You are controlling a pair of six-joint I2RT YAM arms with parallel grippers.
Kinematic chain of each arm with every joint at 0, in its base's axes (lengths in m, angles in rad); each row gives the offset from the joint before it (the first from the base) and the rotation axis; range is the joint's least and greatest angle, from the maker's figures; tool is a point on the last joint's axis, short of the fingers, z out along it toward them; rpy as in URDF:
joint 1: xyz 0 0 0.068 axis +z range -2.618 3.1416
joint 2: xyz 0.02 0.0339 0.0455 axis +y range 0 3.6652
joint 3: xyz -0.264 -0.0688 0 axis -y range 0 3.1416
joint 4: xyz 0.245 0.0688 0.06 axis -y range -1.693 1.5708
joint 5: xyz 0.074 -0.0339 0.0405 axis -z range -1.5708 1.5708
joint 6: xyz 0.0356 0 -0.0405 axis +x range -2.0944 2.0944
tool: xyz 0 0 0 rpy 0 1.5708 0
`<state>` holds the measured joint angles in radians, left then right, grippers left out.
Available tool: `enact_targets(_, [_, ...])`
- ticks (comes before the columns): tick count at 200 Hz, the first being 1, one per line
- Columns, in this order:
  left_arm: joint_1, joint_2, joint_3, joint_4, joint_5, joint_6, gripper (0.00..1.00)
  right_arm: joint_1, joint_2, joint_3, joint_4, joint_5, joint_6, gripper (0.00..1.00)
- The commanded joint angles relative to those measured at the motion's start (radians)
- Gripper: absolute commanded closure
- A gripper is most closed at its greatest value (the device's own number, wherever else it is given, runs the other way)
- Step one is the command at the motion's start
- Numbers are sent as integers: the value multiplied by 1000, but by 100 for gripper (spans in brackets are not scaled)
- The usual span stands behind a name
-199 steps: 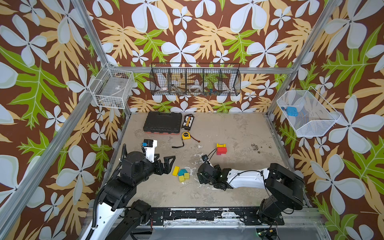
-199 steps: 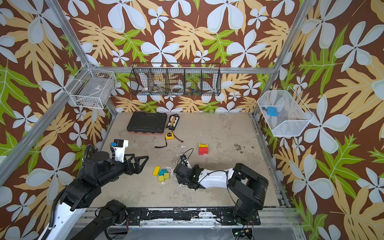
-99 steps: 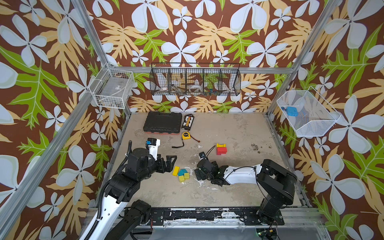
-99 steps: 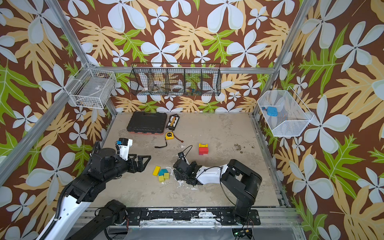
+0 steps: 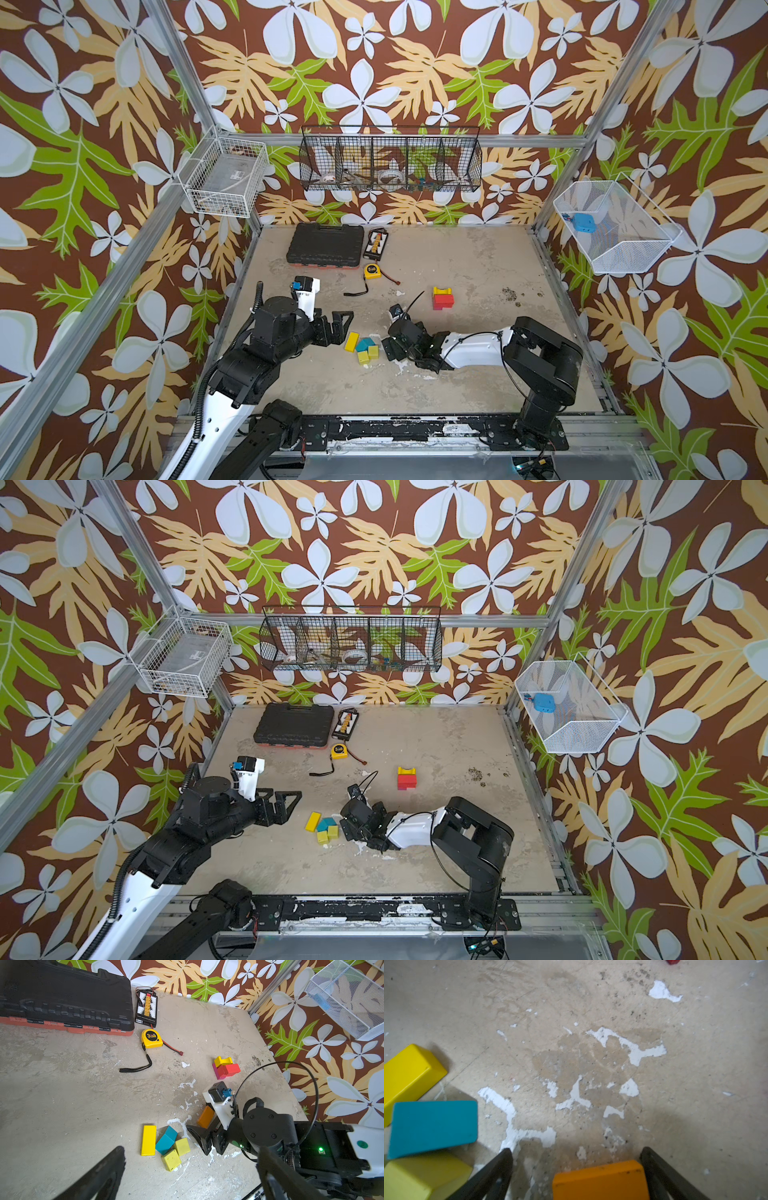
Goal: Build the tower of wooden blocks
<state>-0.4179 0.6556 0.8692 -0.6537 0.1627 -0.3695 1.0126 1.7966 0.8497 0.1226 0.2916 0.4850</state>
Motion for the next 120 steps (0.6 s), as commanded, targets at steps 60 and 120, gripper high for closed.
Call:
enact_targets(60, [1,2,-1,5,-2,-11,0,37,-11,6,-101,5,41,15])
enact_targets(120, [1,0,-2,5,-2,-13,0,38,-8,8,-123,6,66,25])
